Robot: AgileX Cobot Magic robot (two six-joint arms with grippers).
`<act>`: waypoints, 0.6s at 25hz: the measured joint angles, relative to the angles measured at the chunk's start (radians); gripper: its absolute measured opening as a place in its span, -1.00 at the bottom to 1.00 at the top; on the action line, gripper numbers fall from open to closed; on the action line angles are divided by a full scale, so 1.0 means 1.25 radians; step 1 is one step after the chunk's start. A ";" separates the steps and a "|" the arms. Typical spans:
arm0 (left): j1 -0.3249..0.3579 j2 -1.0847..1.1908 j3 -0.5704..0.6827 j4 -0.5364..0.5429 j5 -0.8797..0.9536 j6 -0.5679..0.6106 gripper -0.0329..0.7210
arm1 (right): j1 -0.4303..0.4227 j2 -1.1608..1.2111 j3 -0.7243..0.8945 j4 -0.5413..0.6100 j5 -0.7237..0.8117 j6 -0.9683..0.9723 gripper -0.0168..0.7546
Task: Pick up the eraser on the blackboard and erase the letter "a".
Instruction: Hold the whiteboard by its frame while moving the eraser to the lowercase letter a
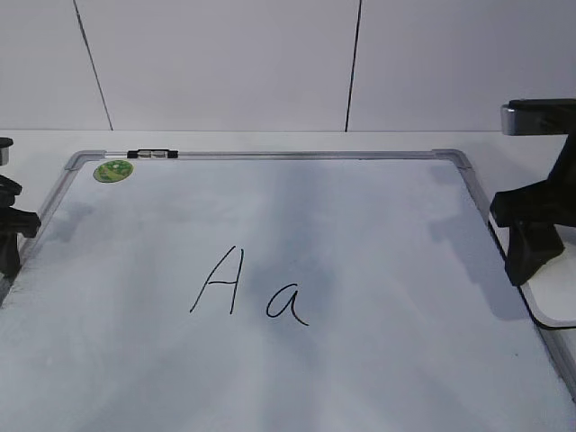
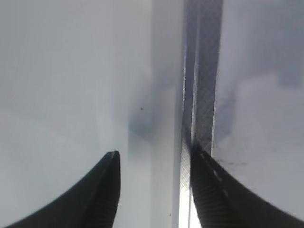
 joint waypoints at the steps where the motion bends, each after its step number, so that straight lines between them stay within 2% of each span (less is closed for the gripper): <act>1: 0.000 0.000 0.000 -0.001 0.000 0.000 0.05 | 0.000 0.000 0.000 0.000 0.000 0.000 0.47; 9: 0.000 0.000 0.000 -0.020 -0.002 0.000 -0.41 | 0.000 0.000 0.000 0.000 0.000 0.000 0.47; 15: 0.000 0.002 0.000 -0.028 -0.002 0.000 -0.51 | 0.000 0.000 0.000 0.002 0.000 -0.001 0.47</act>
